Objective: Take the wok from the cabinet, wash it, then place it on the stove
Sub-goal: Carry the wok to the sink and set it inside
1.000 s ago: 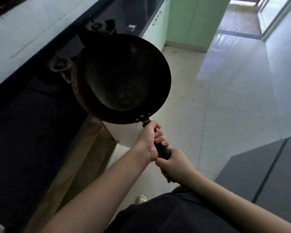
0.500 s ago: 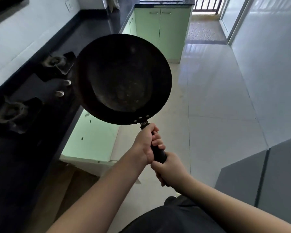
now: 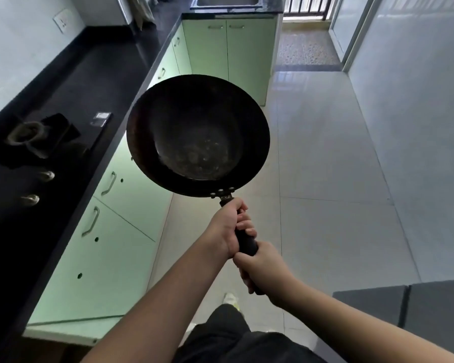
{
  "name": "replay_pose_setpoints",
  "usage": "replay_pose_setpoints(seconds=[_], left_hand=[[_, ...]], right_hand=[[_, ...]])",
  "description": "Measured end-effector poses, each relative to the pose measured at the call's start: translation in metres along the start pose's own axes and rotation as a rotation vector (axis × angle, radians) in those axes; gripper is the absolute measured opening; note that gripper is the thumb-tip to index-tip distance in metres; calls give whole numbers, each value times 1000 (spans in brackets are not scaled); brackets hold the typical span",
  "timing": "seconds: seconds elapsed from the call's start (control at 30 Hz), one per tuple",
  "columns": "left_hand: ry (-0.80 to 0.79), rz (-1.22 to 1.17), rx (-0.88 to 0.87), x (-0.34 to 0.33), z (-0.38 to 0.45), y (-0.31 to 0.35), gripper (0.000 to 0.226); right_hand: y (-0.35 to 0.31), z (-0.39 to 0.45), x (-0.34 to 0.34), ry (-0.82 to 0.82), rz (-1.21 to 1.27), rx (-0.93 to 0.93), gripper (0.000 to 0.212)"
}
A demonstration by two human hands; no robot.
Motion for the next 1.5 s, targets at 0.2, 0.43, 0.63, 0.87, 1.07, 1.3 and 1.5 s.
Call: replay_pose_setpoints(seconds=[0.2,0.43,0.63,0.87,1.07,1.3,1.5], left_hand=[[-43,-5,71,-26,76,45,43],[-105,6,127,-71,154,123,41],[-124,72,166,-117,211,170,41],[-140,83,156,-178,300,222,43],[-199,55,165,-233,362,263,44],[-234,32,162,-250,403,326,38],[-222,30,155,-230,444,399,43]], right_hand=[[-34,62,58,22,41,-14,3],[-98,134,117,98,81,-34,6],[-138,178,171,132,184,-21,9],[-184,240,263,57,248,10,11],[-223,284,324,-143,408,-30,12],[-265,345,335,-373,642,-132,23],[-307,416,331,-431,644,-177,35]])
Point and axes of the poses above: each hand's wrist, its own z-axis towards the middle knuckle, its own x-axis out of the back of the hand, y = z × x, the point moved 8 cm from there along z, towards the middle knuckle, and after that the axes turned 13 degrees about -y, right-handed, at the moved point
